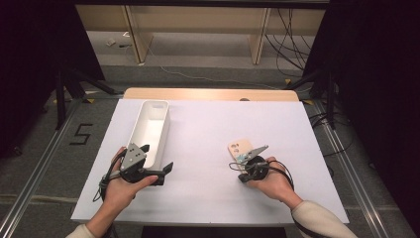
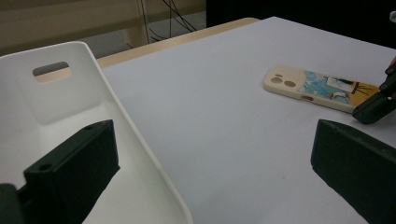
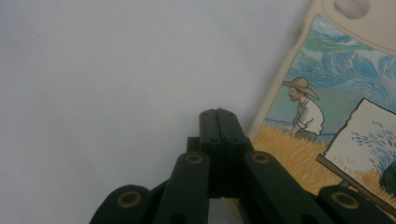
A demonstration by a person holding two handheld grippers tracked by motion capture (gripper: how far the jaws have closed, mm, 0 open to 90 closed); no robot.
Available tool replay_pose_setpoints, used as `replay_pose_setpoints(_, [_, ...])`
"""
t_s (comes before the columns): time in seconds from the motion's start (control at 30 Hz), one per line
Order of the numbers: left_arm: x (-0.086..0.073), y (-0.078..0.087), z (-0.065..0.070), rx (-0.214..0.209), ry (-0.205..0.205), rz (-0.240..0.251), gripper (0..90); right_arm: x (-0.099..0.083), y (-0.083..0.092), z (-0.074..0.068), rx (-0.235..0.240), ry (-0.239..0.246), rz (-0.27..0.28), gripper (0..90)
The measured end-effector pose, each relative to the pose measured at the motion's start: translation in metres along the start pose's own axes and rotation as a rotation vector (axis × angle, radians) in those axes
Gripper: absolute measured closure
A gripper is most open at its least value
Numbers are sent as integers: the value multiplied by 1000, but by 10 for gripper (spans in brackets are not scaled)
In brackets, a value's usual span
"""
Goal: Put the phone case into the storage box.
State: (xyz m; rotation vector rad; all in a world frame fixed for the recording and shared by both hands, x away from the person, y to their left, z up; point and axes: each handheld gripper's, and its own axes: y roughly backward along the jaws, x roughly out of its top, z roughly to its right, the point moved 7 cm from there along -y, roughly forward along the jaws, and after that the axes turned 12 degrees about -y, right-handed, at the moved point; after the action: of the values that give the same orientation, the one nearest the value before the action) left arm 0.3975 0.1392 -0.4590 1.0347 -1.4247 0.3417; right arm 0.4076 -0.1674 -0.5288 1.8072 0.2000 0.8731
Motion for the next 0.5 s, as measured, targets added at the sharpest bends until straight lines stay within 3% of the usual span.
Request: replay_pose_setpoints(0.5, [0,0,1,-1,-3,-1,2,-8,8,16,-25,-49,-16,900])
